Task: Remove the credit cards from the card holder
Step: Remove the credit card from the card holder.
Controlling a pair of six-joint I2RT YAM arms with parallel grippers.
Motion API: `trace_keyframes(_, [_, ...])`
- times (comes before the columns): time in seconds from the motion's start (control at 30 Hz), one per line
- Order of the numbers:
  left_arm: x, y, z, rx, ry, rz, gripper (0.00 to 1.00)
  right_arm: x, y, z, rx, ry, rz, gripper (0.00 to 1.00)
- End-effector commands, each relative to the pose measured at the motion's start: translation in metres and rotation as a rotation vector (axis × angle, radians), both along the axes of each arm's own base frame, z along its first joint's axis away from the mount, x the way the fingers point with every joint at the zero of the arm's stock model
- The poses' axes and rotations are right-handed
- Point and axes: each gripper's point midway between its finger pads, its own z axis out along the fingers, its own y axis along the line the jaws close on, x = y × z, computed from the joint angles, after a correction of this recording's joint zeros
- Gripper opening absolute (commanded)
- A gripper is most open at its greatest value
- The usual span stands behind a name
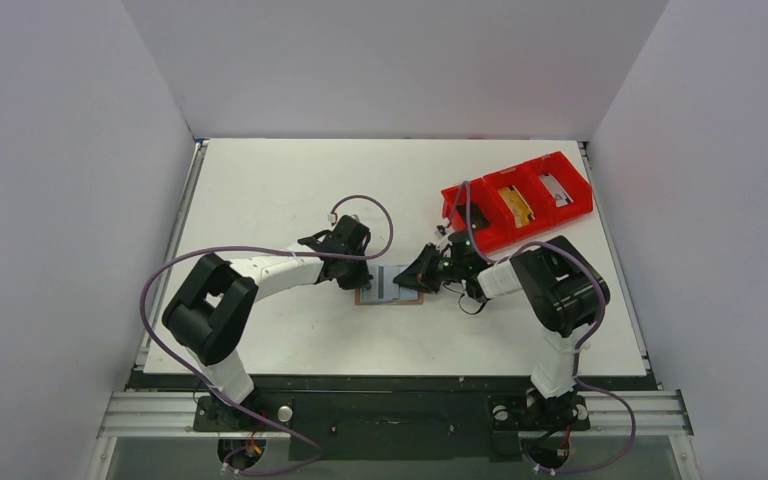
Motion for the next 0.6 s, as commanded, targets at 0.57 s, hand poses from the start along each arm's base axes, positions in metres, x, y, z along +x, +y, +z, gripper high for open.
trace_keyframes(0.57, [-0.025, 0.035, -0.038, 0.153, 0.106, 0.019, 0.0, 0.01, -0.05, -0.002, -0.119, -0.07, -0.069, 0.0])
